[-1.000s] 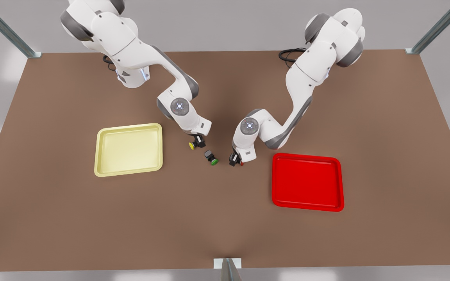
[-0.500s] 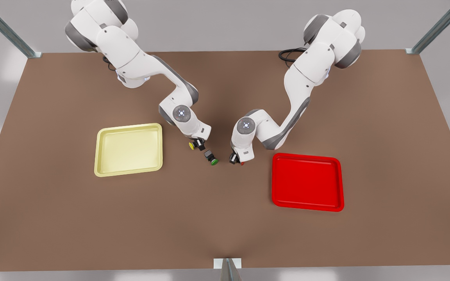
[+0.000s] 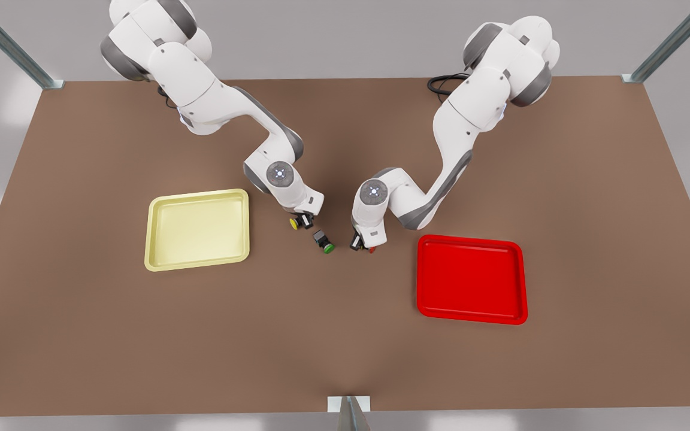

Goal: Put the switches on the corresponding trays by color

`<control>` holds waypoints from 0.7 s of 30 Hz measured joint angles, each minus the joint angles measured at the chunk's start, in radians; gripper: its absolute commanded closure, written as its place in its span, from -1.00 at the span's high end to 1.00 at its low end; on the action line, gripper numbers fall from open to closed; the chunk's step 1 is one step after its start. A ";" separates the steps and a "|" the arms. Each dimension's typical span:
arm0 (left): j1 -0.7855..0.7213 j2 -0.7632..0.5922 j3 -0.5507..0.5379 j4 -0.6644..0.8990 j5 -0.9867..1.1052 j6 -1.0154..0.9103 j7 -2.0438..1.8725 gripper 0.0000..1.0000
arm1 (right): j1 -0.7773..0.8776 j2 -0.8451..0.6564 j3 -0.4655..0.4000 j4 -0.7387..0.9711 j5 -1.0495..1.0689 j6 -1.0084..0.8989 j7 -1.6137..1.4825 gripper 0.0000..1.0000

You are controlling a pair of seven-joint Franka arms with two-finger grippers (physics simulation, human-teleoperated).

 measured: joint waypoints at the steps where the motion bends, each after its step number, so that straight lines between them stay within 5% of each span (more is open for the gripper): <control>1: 0.000 0.000 -0.001 0.000 0.001 0.000 0.000 0.10 | 0.000 0.000 0.000 0.000 0.000 0.000 0.000 0.43; 4: 0.000 0.002 0.000 0.000 0.003 0.002 0.000 0.10 | 0.001 0.007 -0.006 0.001 -0.003 0.001 0.000 0.58; 9: 0.000 0.007 0.000 0.000 0.006 0.003 0.000 0.09 | 0.002 0.023 -0.006 0.009 -0.035 0.015 0.025 0.44; 13: 0.000 0.009 0.000 0.000 0.014 0.003 -0.005 0.09 | 0.023 0.030 -0.007 0.017 -0.035 0.015 0.025 -0.11; 21: 0.000 0.001 0.001 0.002 0.015 -0.011 -0.004 0.09 | 0.017 0.032 -0.018 0.020 -0.038 0.020 0.024 0.10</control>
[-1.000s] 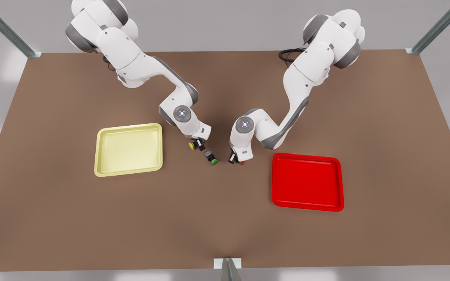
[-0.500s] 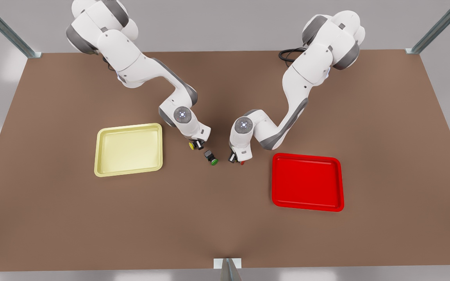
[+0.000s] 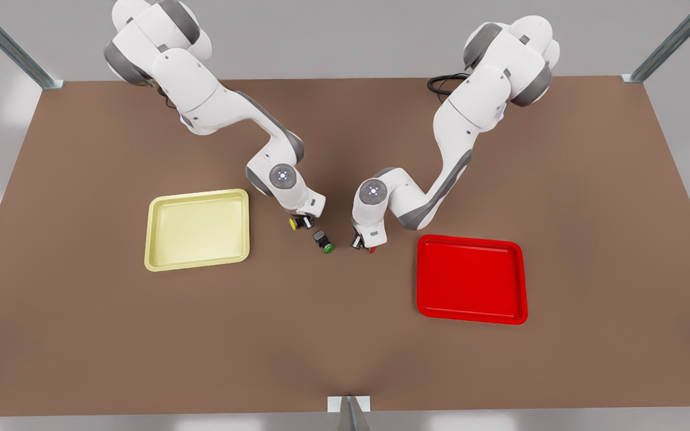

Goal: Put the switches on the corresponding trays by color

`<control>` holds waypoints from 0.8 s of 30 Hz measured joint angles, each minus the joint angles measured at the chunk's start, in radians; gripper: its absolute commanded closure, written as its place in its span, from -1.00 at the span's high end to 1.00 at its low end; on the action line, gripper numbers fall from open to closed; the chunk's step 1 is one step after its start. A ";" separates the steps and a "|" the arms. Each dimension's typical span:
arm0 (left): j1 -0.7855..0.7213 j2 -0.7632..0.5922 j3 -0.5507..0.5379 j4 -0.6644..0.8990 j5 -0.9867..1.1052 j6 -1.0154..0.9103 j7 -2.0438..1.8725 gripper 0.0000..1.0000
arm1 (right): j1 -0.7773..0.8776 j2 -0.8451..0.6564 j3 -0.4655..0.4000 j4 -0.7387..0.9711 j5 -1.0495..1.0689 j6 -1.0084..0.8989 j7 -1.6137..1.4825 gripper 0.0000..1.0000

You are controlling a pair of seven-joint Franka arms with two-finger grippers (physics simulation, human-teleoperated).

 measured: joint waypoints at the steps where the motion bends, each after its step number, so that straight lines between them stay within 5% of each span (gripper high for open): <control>1: 0.000 0.002 0.000 0.000 0.000 0.002 0.000 0.09 | -0.001 -0.006 0.000 -0.001 0.001 -0.002 0.002 0.10; 7: 0.000 0.004 0.000 -0.001 0.001 0.000 0.000 0.07 | -0.072 -0.228 0.007 -0.049 0.012 -0.194 0.045 0.11; 11: 0.000 0.005 0.000 -0.002 0.001 0.000 0.000 0.07 | -0.283 -0.375 0.007 -0.036 0.162 -0.370 -0.211 0.33; 15: 0.000 0.002 0.000 0.000 -0.001 -0.001 0.001 0.07 | -0.162 -0.238 0.011 -0.031 0.165 -0.155 -0.036 0.99; 24: 0.044 -0.109 0.090 0.012 -0.017 -0.032 0.018 0.06 | -0.239 -0.207 -0.031 -0.087 0.072 -0.059 -0.367 1.00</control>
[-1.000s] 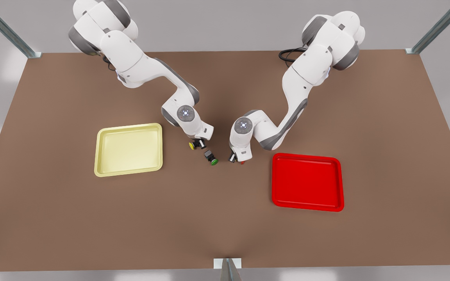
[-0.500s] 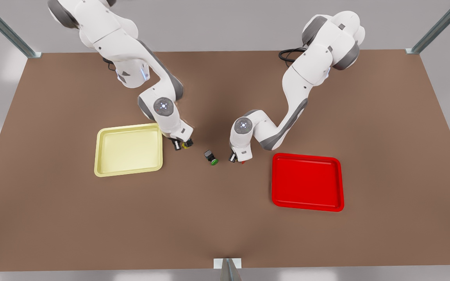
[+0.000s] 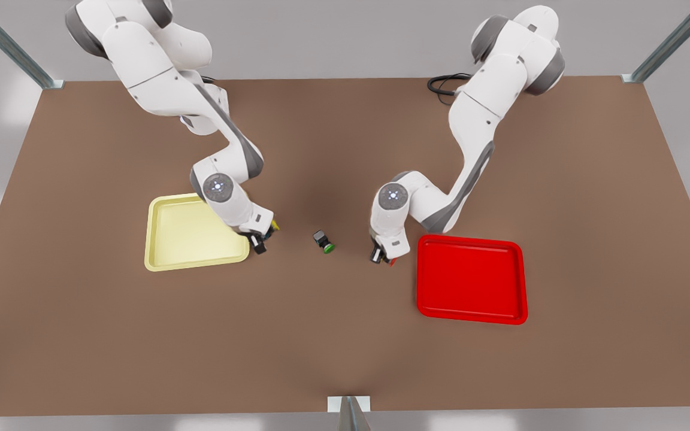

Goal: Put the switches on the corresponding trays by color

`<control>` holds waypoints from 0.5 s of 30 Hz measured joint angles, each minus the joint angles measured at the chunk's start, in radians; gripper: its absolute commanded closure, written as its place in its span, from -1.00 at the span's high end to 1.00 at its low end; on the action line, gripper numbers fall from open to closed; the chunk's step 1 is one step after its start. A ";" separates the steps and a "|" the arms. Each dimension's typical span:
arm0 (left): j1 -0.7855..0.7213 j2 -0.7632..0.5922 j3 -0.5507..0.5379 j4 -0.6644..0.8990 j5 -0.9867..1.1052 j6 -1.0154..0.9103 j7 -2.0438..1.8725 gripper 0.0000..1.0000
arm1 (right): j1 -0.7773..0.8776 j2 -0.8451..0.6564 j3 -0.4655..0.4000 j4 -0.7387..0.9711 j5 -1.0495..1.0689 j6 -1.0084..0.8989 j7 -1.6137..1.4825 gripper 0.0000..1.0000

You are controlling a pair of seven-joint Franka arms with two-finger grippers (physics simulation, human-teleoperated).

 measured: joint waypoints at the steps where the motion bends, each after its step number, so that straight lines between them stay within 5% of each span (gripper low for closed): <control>1: 0.019 -0.018 0.013 -0.009 -0.004 -0.007 0.002 0.06 | -0.003 -0.001 0.000 -0.043 0.000 0.060 -0.002 1.00; 11: 0.147 -0.098 0.218 -0.205 -0.124 0.044 0.270 0.10 | -0.026 0.060 0.009 -0.065 -0.003 0.096 -0.007 1.00; 12: 0.149 -0.096 0.228 -0.206 -0.127 0.042 0.281 0.99 | -0.005 0.059 0.011 -0.065 -0.003 0.104 0.001 1.00; 15: 0.162 -0.103 0.229 -0.184 -0.132 0.016 0.322 1.00 | -0.001 0.085 0.011 -0.064 -0.003 0.135 -0.003 1.00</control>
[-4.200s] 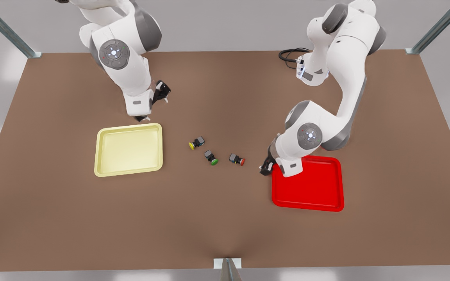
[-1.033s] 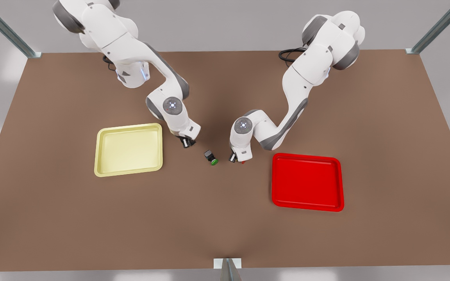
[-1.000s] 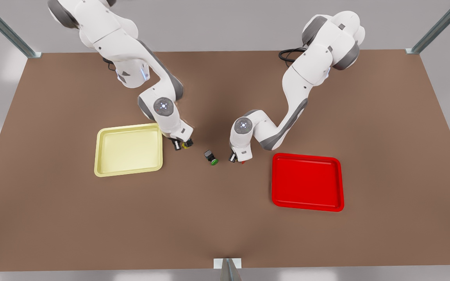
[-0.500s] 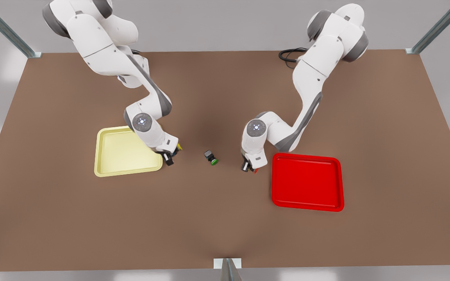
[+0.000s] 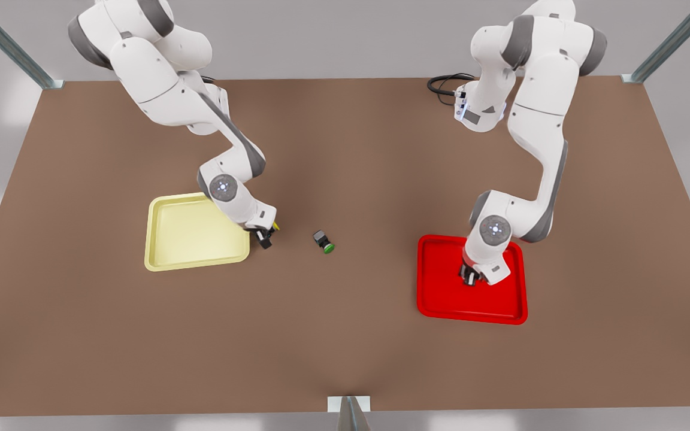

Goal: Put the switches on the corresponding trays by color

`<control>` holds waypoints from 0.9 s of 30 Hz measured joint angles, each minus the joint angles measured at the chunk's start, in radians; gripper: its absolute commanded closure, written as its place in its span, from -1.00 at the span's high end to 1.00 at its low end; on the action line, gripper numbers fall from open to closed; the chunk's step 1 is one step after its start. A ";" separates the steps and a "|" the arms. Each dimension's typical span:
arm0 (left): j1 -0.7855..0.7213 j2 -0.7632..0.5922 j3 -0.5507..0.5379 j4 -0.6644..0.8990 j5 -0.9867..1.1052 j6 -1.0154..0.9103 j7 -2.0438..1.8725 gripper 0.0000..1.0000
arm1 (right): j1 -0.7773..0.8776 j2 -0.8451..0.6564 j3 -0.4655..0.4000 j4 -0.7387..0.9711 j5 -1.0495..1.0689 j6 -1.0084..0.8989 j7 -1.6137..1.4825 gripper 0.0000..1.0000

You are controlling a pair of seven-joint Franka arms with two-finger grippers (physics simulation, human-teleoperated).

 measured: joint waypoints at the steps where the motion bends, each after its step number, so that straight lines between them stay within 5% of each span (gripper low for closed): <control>1: 0.000 -0.001 -0.002 0.016 -0.003 -0.031 0.019 1.00 | -0.002 0.005 0.000 -0.002 0.000 0.012 -0.002 1.00; 8: 0.008 -0.027 0.000 0.069 -0.106 -0.203 0.341 1.00 | -0.006 0.048 -0.002 -0.001 0.000 0.041 -0.006 0.99; 10: 0.009 -0.003 0.000 0.069 -0.188 -0.187 0.455 1.00 | -0.013 0.046 -0.002 0.002 -0.002 0.041 -0.025 -0.01; 14: 0.021 0.024 0.006 0.072 -0.312 -0.158 0.836 1.00 | -0.023 0.044 -0.002 0.002 -0.002 0.039 -0.028 -0.18; 16: 0.021 0.025 0.009 0.069 -0.285 -0.165 1.021 1.00 | -0.036 0.042 -0.002 -0.001 -0.002 0.037 -0.049 -0.19; 22: 0.050 0.006 0.050 0.093 -0.732 -0.265 1.520 0.99 | -0.037 0.027 0.000 -0.007 0.000 0.025 -0.052 0.01; 25: 0.060 -0.002 0.059 0.079 -0.751 -0.273 1.643 0.98 | -0.053 -0.064 0.022 -0.023 0.013 -0.099 -0.049 0.02; 27: 0.060 0.004 0.066 0.079 -0.636 -0.274 1.681 0.97 | -0.264 -0.151 0.194 -0.019 0.041 -0.256 -0.054 0.08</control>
